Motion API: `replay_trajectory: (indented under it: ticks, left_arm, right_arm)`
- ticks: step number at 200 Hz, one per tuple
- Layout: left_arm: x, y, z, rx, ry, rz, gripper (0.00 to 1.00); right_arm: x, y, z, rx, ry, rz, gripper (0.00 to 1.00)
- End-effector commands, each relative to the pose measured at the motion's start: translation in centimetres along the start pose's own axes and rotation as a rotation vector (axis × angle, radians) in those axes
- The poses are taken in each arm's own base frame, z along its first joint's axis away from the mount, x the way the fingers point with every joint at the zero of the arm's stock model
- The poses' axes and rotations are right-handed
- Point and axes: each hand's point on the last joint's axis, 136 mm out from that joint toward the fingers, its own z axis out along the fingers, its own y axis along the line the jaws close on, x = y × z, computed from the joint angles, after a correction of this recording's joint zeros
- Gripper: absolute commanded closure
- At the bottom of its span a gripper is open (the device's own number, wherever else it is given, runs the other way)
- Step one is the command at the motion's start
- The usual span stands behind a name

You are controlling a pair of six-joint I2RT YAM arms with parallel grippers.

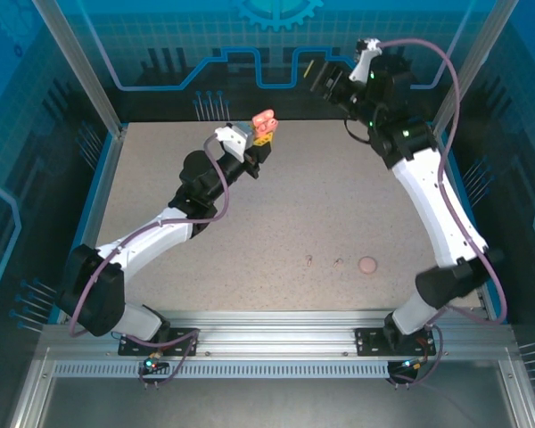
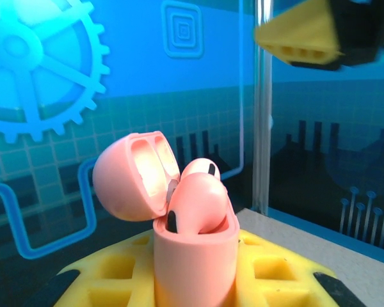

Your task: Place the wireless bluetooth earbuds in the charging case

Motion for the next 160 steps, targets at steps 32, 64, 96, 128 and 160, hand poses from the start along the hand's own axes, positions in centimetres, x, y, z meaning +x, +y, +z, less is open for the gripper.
replay_trajectory:
  ticks: [32, 64, 96, 128, 160]
  left_arm:
    - [-0.1, -2.9, -1.6, 0.119, -0.015, -0.051, 1.00]
    - [0.2, -3.7, -1.7, 0.148, 0.000, -0.057, 1.00]
    - [0.3, -3.8, -1.4, 0.150, 0.003, -0.055, 1.00]
    - [0.4, -3.7, -1.0, 0.150, 0.005, -0.056, 1.00]
    - [0.6, -3.7, -0.8, 0.148, 0.009, -0.049, 1.00]
  right_arm:
    - [7.1, -2.5, 5.0, 0.017, 0.395, -0.040, 0.35]
    - [10.1, -2.8, 7.6, -0.005, 0.491, -0.030, 0.39]
    - [13.0, -2.2, 8.6, -0.022, 0.560, -0.046, 0.44]
    - [14.7, -1.0, 7.9, -0.033, 0.600, -0.104, 0.50]
    - [14.8, 0.2, 6.2, -0.046, 0.598, -0.150, 0.54]
